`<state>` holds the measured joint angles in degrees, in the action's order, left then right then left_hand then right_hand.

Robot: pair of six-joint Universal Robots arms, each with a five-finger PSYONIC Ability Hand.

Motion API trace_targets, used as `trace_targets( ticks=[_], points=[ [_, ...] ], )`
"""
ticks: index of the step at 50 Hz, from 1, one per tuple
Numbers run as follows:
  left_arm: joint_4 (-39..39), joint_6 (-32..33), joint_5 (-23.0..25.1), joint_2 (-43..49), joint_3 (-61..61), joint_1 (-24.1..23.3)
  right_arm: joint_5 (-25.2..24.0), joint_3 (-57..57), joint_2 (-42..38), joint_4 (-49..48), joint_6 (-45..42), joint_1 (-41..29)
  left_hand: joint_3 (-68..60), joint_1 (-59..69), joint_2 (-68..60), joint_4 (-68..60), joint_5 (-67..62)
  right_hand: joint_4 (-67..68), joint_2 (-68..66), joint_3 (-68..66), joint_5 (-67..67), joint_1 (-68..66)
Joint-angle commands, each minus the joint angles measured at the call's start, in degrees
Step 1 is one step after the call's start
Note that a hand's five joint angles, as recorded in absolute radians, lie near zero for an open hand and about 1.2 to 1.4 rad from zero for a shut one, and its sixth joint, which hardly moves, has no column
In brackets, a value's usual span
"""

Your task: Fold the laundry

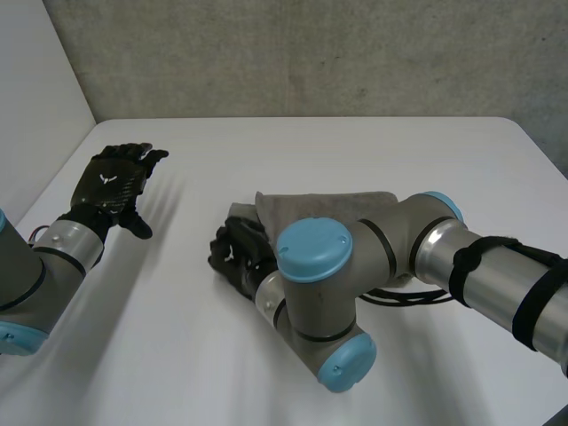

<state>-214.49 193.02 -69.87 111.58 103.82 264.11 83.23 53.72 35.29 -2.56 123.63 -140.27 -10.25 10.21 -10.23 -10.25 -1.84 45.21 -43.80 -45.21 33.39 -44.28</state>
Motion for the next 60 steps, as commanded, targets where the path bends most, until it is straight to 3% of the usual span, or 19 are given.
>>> trace_targets(
  ticks=[1,2,4,7,9,14,26,36,41,43,45,52,54,60],
  points=[
    [0.1,0.0,0.0,0.0,0.1,-0.1,-0.6,0.8,3.8,7.7,4.9,0.7,-1.3,1.4,-1.3,-1.3,0.3,-35.2,33.8,35.2,-33.4,34.3],
    [0.1,0.0,0.0,0.0,0.1,-0.3,-0.6,0.8,3.8,7.7,4.9,0.7,-1.3,1.4,-1.3,-1.3,0.3,-35.2,33.8,35.2,-33.4,34.3],
    [0.1,0.0,0.0,0.0,0.1,-0.4,-1.2,3.7,11.1,7.3,15.7,3.1,-1.3,1.4,-1.3,-1.3,0.3,-35.2,33.8,35.2,-33.4,34.3],
    [0.1,0.0,0.0,0.0,0.2,-0.7,-1.6,6.1,15.0,6.6,22.3,5.3,-1.3,1.4,-1.3,-1.3,0.3,-35.2,33.8,35.2,-33.4,34.3],
    [0.0,0.0,0.1,0.0,0.4,-0.7,-2.1,10.6,22.5,4.8,34.0,10.1,-1.3,1.4,-1.3,-1.3,0.3,-35.2,33.8,35.2,-33.4,34.3],
    [-0.2,0.0,0.2,0.0,0.8,-1.1,-3.6,18.5,29.8,4.2,43.8,16.8,-1.5,1.5,-1.5,-1.5,0.1,-35.2,33.8,35.2,-33.4,34.3],
    [-0.4,0.0,0.2,0.4,1.0,-2.5,-6.0,35.8,31.0,1.2,42.8,29.2,-1.3,1.4,-1.3,-1.3,0.3,-35.2,33.8,35.2,-33.4,34.3],
    [-0.4,0.0,0.2,0.5,1.1,-2.6,-5.4,40.7,27.0,-6.1,34.8,34.1,-1.3,1.4,-1.3,-1.3,0.3,-6.4,5.0,6.4,-4.6,5.5],
    [-0.4,0.1,0.2,0.6,1.1,-2.6,-5.2,40.4,25.7,-6.2,34.3,34.2,-1.3,1.4,-1.3,-1.3,0.3,5.6,-7.0,-5.6,7.4,-6.5],
    [-0.4,0.1,0.2,0.6,1.1,-2.6,-4.7,40.2,25.4,-6.8,34.7,34.2,-1.3,1.4,-1.3,-1.3,0.3,19.8,-21.2,-19.8,21.6,-20.8],
    [-0.4,0.1,0.2,0.5,1.1,-2.6,-4.7,40.2,25.5,-7.3,34.8,34.2,-1.3,1.4,-1.3,-1.3,0.3,22.7,-24.1,-22.7,24.5,-23.6],
    [-0.4,0.1,0.3,0.4,1.6,-2.6,-4.6,40.4,26.2,-8.2,35.4,33.7,-1.3,1.4,-1.3,-1.3,0.3,13.5,-14.9,-13.5,15.3,-14.4],
    [-0.4,0.1,0.3,0.4,1.6,-2.6,-4.7,40.7,26.3,-8.2,37.5,33.6,-1.3,1.4,-1.3,-1.3,0.3,2.3,-3.7,-2.3,4.1,-3.2],
    [-0.4,0.2,0.3,0.4,1.6,-2.6,-5.4,40.8,26.0,-8.3,43.0,33.5,-1.3,1.4,-1.3,-1.3,0.3,0.4,-1.8,-0.4,2.2,-1.3]
  ],
)
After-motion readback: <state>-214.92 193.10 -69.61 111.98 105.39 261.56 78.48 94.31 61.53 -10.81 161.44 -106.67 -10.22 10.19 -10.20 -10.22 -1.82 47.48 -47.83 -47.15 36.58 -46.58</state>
